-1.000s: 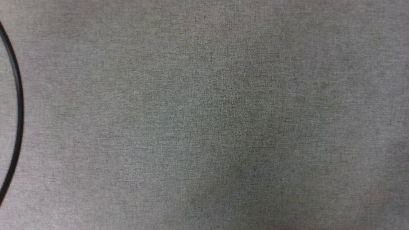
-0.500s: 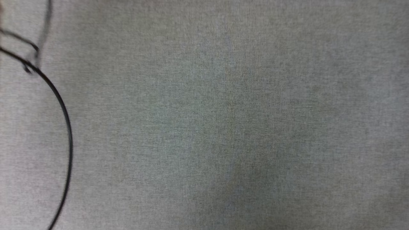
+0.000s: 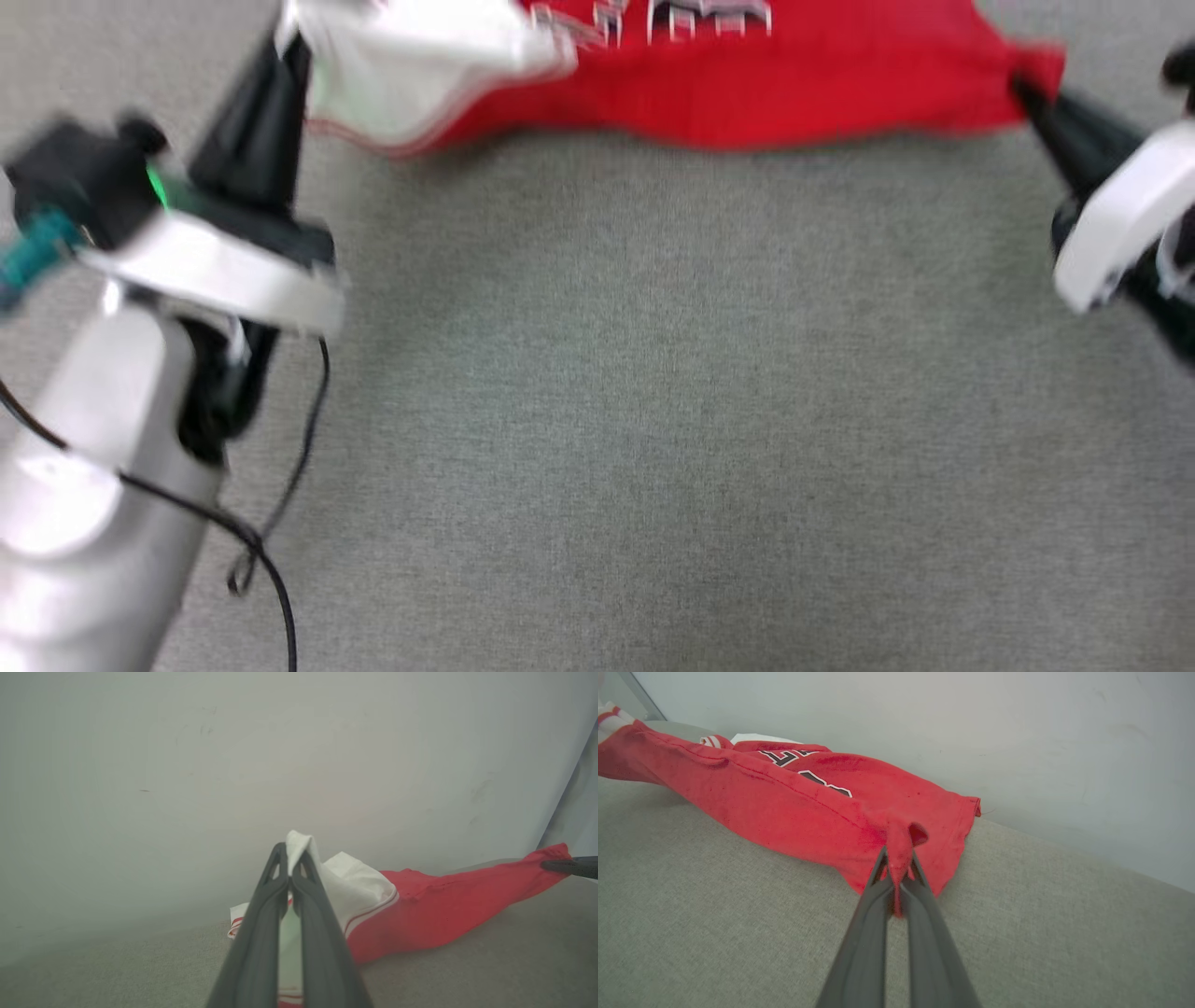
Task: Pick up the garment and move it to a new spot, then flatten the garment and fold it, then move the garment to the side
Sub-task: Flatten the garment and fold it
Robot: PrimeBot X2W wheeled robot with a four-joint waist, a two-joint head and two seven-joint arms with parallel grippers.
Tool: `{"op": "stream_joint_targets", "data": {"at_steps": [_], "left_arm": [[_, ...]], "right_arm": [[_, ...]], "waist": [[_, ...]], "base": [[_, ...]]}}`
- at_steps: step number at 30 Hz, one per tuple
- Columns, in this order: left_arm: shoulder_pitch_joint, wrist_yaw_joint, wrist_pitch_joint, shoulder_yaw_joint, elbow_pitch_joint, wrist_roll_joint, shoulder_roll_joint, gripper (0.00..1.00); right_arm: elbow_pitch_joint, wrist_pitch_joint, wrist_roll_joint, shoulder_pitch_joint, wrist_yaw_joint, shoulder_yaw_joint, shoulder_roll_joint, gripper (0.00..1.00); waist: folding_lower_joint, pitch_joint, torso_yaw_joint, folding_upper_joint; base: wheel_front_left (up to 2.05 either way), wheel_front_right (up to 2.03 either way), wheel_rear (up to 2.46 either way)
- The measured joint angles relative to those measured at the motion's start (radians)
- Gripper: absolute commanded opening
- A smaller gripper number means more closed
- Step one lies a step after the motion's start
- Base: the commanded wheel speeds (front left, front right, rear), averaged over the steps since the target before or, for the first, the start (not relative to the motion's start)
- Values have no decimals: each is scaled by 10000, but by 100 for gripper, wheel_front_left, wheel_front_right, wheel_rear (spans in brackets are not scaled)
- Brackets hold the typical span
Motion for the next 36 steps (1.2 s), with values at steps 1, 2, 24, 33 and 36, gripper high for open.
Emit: {"op": "stream_joint_targets", "data": {"at_steps": [1,2,24,33,36], "left_arm": [[357,48,0,-25,-100,-4,12,0],[733,82,-2,-46,-178,-40,25,0],[7147,859,527,-700,-510,-1638,-54,0],[9500,1321,980,-865,-1312,-2491,-13,0],[9837,1411,1129,-966,-1538,-2573,23,0]], "right_arm": [[-102,12,21,344,-2,-19,-15,0],[-203,63,48,674,-2,-25,-12,0],[-905,253,196,6621,-2,-625,100,0],[-1390,458,391,8371,-2,-989,-169,0],[-1597,556,453,8779,-2,-1057,-268,0]], "waist": [[0,-163,7,0],[0,-325,9,0],[-1,-3473,114,1],[0,-4404,57,1],[0,-4477,110,1]], "base": [[0,0,0],[0,0,0],[0,0,0],[0,0,0],[0,0,0]]}}
